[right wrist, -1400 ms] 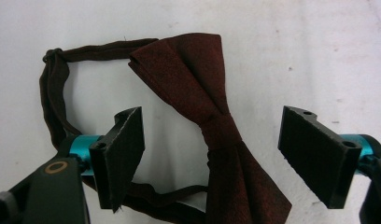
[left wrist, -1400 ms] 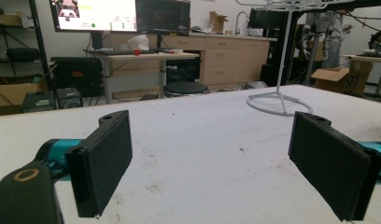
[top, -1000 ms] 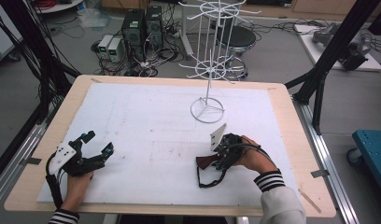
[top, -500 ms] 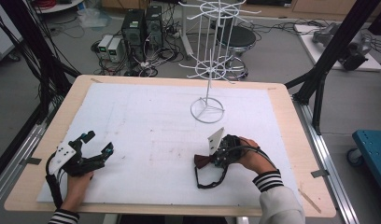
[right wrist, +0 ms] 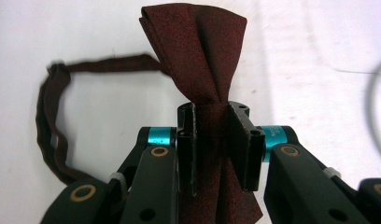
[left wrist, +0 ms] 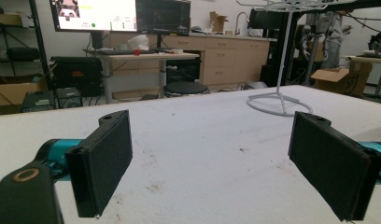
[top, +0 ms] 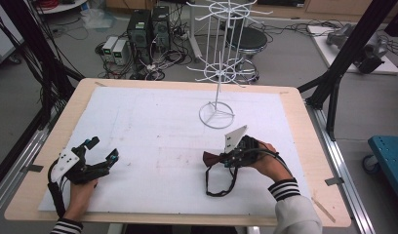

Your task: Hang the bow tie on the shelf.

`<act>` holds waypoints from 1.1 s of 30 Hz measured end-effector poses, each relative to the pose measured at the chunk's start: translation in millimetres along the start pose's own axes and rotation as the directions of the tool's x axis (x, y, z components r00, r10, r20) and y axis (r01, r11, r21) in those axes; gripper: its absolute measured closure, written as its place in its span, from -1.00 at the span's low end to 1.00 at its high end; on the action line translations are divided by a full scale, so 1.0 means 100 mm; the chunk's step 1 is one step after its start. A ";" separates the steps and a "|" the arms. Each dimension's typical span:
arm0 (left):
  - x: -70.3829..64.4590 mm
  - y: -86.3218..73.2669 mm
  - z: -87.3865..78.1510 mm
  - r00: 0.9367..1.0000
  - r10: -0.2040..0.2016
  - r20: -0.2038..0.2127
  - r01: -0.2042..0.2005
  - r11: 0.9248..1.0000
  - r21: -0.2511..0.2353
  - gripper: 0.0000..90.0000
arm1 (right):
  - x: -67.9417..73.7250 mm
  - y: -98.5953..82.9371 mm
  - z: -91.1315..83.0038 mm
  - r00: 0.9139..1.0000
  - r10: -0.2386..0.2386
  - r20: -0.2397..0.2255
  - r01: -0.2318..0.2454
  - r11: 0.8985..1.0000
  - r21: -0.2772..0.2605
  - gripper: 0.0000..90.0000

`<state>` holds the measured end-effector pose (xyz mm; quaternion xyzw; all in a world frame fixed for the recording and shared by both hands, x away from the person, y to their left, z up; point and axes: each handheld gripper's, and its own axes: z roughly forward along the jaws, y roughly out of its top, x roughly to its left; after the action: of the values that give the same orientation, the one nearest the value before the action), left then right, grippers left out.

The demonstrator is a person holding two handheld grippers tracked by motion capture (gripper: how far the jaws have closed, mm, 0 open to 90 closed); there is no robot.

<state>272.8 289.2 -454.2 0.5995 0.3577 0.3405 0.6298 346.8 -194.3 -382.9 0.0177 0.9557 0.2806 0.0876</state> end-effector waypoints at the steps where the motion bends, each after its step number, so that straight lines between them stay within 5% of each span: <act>1: 0.00 0.00 0.00 1.000 0.000 0.000 0.000 1.000 0.001 -0.69 | 0.00 0.00 -0.02 1.000 0.013 0.013 -0.013 1.000 -0.018 0.65; 17: 0.00 0.00 0.00 1.000 0.000 0.000 0.000 1.000 0.001 -0.69 | -0.05 -0.03 -0.19 0.986 0.151 0.070 -0.138 0.976 -0.171 0.65; 30: -0.01 0.00 0.00 1.000 0.004 0.000 -0.004 1.000 0.001 -0.69 | -0.08 0.01 -0.36 0.950 0.290 0.118 -0.236 0.911 -0.338 0.65; 33: -0.01 0.00 0.00 1.000 0.005 0.000 -0.005 1.000 0.001 -0.69 | -0.07 0.01 -0.41 0.938 0.322 0.127 -0.253 0.887 -0.386 0.65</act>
<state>272.4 288.7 -454.3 0.6008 0.3565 0.3419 0.6285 346.9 -215.9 -347.2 0.1694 0.8613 0.4594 0.1360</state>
